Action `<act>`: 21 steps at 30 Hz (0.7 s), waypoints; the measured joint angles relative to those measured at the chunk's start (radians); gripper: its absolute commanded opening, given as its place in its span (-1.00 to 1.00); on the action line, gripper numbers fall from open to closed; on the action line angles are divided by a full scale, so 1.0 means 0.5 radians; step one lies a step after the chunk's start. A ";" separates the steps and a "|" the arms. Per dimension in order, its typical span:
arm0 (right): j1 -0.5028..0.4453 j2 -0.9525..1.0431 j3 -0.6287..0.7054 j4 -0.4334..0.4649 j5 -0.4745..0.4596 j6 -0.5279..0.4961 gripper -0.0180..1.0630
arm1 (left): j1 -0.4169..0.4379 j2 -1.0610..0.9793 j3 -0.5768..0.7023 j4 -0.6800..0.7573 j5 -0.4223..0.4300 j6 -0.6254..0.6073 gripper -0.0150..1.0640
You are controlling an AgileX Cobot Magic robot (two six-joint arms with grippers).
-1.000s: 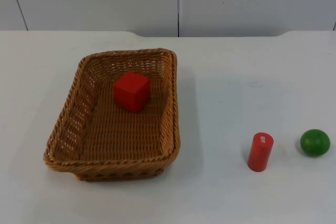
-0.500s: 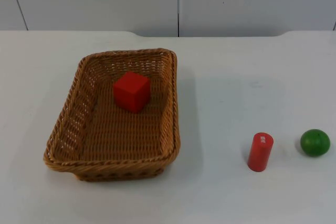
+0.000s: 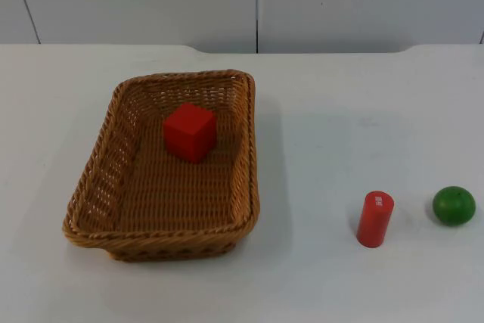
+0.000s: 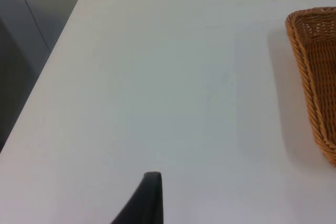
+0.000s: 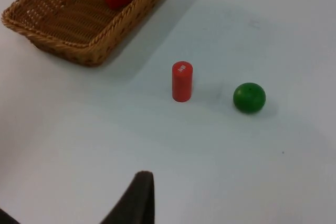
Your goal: Pick up the basket with the left hand and place the object to the left of the red cylinder into the basket with the right hand.
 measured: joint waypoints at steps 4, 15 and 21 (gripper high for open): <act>0.000 0.000 0.000 0.045 0.000 -0.071 0.98 | 0.000 0.000 0.000 0.000 0.000 0.000 0.98; 0.000 0.000 0.000 0.071 0.000 -0.071 0.98 | 0.000 0.000 0.000 0.000 0.000 0.000 0.98; 0.000 0.000 0.000 0.080 0.000 -0.071 0.98 | 0.000 0.000 0.000 0.000 0.000 0.000 0.98</act>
